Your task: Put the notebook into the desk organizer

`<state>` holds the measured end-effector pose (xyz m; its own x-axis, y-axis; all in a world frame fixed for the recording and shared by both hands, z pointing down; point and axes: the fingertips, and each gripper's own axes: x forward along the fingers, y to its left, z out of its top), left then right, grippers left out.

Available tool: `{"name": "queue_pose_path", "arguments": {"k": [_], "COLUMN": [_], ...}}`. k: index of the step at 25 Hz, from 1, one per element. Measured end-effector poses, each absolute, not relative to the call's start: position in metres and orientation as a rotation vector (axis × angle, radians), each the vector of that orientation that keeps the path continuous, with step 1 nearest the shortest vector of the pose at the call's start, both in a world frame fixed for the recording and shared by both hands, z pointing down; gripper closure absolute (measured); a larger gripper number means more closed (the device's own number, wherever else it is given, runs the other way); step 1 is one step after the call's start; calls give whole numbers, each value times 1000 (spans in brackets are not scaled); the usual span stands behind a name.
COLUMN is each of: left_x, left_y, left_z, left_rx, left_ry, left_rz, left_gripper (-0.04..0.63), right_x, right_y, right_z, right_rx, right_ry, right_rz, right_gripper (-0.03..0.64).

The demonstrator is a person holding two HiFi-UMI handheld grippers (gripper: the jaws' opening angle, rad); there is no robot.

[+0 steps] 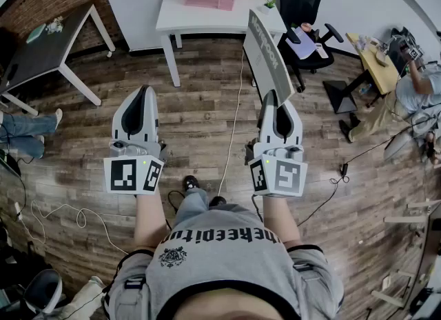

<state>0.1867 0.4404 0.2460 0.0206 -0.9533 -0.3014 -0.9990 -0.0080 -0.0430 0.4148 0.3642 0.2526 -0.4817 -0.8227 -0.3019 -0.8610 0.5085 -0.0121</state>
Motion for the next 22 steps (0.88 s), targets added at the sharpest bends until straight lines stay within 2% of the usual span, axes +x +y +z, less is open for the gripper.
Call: {"name": "queue_pose_path", "arguments": {"k": [9, 22], "left_x": [177, 121], "left_y": [433, 393], "left_z": [246, 242], "left_rx": [-2050, -2041], "left_ry": [2027, 2029], "left_rz": [271, 275], "left_gripper": [592, 592], "right_x": [403, 348], "right_y": [355, 312], "right_z": [252, 252], "right_rx": [-1412, -1410], "right_ry": [2490, 2483], "right_rz": [200, 180], "right_gripper": [608, 609]}}
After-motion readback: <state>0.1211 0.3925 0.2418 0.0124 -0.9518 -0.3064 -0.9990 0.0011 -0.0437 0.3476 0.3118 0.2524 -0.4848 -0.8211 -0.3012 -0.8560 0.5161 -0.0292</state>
